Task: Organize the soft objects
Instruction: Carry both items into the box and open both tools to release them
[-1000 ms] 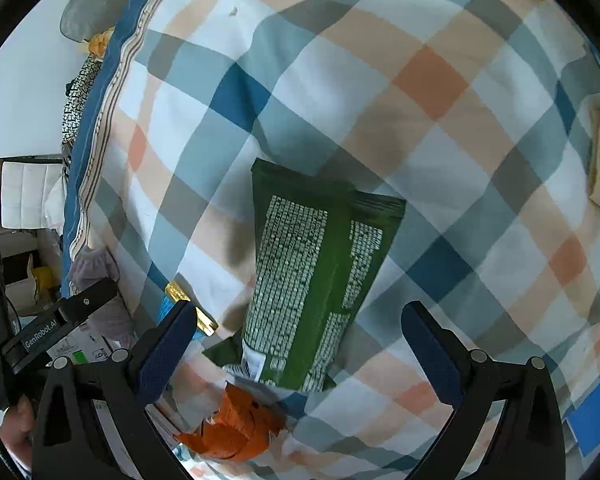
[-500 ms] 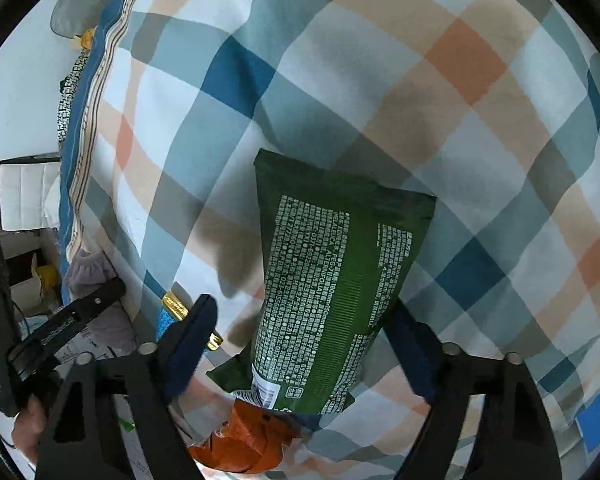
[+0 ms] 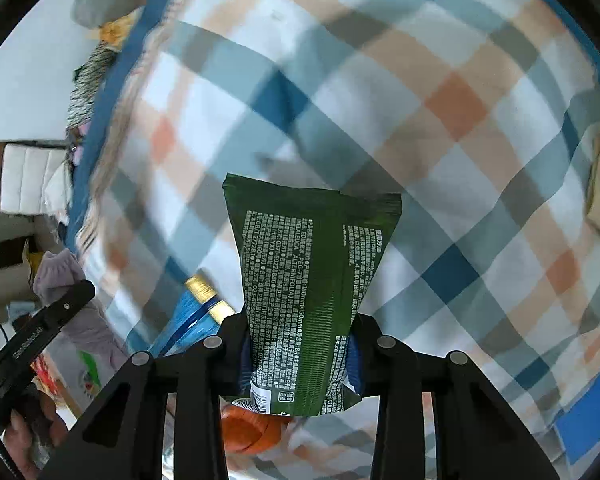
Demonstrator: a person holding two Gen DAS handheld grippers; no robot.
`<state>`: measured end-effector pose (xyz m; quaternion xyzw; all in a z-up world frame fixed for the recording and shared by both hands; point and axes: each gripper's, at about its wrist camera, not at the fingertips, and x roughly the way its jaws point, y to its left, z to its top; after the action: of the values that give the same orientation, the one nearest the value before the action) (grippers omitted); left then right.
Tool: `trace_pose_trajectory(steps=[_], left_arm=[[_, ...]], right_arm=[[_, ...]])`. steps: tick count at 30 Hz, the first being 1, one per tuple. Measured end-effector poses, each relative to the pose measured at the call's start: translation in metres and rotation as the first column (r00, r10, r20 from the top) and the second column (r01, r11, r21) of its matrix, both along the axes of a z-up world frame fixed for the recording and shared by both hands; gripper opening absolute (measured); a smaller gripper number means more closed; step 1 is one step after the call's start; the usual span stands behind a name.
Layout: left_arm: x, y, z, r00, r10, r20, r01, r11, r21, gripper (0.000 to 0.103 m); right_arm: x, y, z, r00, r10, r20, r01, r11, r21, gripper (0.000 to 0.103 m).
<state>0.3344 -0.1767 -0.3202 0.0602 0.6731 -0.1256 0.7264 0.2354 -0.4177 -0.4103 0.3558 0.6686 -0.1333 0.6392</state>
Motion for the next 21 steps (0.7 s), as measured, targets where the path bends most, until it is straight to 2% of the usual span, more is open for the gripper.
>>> trace_pose_trajectory(steps=[5, 11, 17, 21], left_arm=[[-0.038, 0.039, 0.047, 0.996, 0.071, 0.045, -0.067, 0.993, -0.099, 0.032], [-0.083, 0.117, 0.096, 0.978, 0.187, 0.090, -0.171, 0.972, -0.162, 0.032], [-0.101, 0.211, 0.116, 0.949, 0.294, 0.114, -0.279, 0.951, -0.133, 0.032], [-0.098, 0.273, 0.112, 0.925, 0.359, 0.122, -0.350, 0.933, -0.088, 0.032]], right_arm=[[0.005, 0.032, 0.050, 0.991, 0.100, 0.086, -0.098, 0.995, -0.025, 0.038], [-0.006, 0.098, 0.117, 0.945, 0.262, 0.194, -0.261, 0.965, -0.032, 0.037], [-0.012, 0.195, 0.166, 0.871, 0.408, 0.275, -0.420, 0.908, -0.018, 0.037], [-0.012, 0.255, 0.176, 0.831, 0.478, 0.286, -0.491, 0.870, -0.028, 0.037]])
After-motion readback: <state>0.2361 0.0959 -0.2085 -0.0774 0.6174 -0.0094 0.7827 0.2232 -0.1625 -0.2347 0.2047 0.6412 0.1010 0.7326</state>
